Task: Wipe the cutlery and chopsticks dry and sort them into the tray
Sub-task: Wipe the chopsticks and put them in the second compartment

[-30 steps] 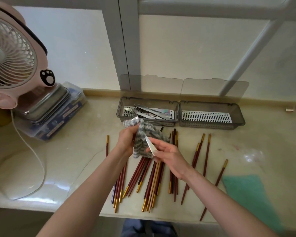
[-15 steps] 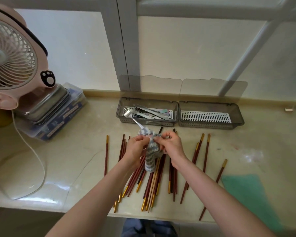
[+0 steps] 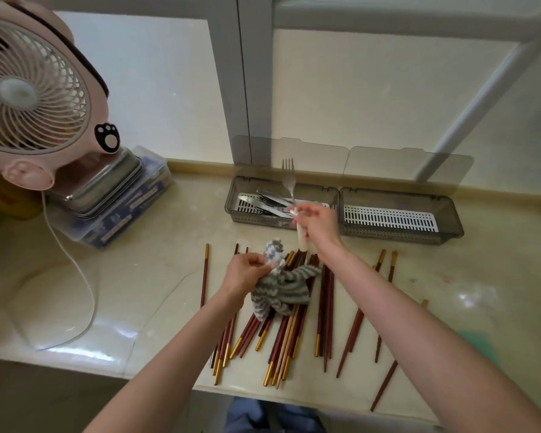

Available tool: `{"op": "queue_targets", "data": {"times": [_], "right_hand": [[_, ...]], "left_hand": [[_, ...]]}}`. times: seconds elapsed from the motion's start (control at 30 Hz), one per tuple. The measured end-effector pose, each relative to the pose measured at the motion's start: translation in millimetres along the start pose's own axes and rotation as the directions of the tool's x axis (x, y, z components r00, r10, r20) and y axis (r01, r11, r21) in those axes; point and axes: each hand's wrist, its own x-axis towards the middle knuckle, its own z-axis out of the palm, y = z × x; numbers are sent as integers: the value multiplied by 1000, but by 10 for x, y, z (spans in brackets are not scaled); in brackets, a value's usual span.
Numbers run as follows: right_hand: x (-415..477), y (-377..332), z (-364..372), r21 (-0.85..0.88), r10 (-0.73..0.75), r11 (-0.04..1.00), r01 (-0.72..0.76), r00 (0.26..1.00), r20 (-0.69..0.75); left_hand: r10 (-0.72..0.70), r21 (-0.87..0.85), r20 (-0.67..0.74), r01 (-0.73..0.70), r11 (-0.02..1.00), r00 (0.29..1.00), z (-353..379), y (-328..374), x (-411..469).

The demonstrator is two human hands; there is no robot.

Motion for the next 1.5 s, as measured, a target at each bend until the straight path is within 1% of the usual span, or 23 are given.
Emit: {"op": "queue_targets", "data": {"times": [0.07,0.1,0.13,0.2,0.23,0.27,0.3,0.37,0.4,0.43,0.5,0.57,0.6,0.63,0.8,0.9,1.0,1.17,1.27,1.33,1.43,1.47,1.5], "right_hand": [[258,-107,-32,-203,-99,975,90,994,-35],[391,-145,-54,-335,-144,933,131,989,-15],[523,-164,-69,-471,-168,867,161,985,27],[753,-120,-87,-710,-166,678,193,980,108],[811,-86,-104,-781,-158,593,193,980,123],[818,-47,-109,-815,-168,544,201,977,128],[781,-6,-109,-815,-213,529,234,967,140],[631,96,-108,-750,-351,538,385,911,216],[539,181,-118,-709,-374,538,456,883,283],[440,282,-146,-676,-352,533,510,859,371],[270,509,-228,-685,-175,459,566,813,555],[115,726,-294,-702,31,316,639,732,680],[47,814,-309,-691,86,267,672,698,711],[-2,892,-319,-675,96,243,697,675,732],[-99,1076,-321,-592,-69,148,793,605,793],[-116,1126,-364,-557,-102,122,822,569,816],[-120,1147,-379,-552,-136,114,826,563,815],[-128,1106,-314,-529,-103,40,848,530,842],[-89,1104,-304,-530,-58,9,848,529,847],[-72,1097,-298,-533,-27,5,846,533,846],[-73,1028,-306,-524,0,10,852,524,852],[-73,982,-327,-531,-8,43,846,532,847],[-69,931,-360,-555,-28,99,826,560,828]], "left_hand": [[-22,-88,-30,20,996,999,-111,-33,-40],[-25,-122,-42,19,992,999,-152,-40,-61],[-25,-152,-57,16,988,998,-188,-38,-77],[-15,-227,-105,-9,974,994,-247,-21,-91],[-2,-264,-136,-35,964,991,-264,-6,-88],[10,-286,-176,-60,956,984,-284,4,-81],[18,-300,-221,-86,950,975,-301,14,-76],[18,-341,-308,-128,931,951,-329,20,-55],[5,-367,-342,-138,920,940,-342,13,-43],[-12,-387,-368,-142,911,930,-355,0,-28],[-45,-413,-397,-135,901,917,-367,-28,-9],[-61,-423,-402,-126,897,913,-360,-55,-1],[-64,-428,-397,-122,895,916,-350,-66,0],[-65,-433,-387,-119,893,920,-337,-73,-3],[-49,-419,-359,-114,901,932,-301,-97,-17],[-50,-420,-357,-113,900,933,-286,-92,-20],[-56,-429,-340,-102,897,939,-268,-88,-27],[-48,-425,-312,-94,900,949,-250,-93,-39],[-47,-424,-302,-90,901,952,-244,-96,-35],[-61,-450,-252,-62,891,966,-243,-93,-29],[-96,-555,-55,50,830,994,-256,-92,-26],[-100,-582,16,91,808,995,-268,-103,-16],[-99,-595,76,125,794,992,-285,-121,0]]}}
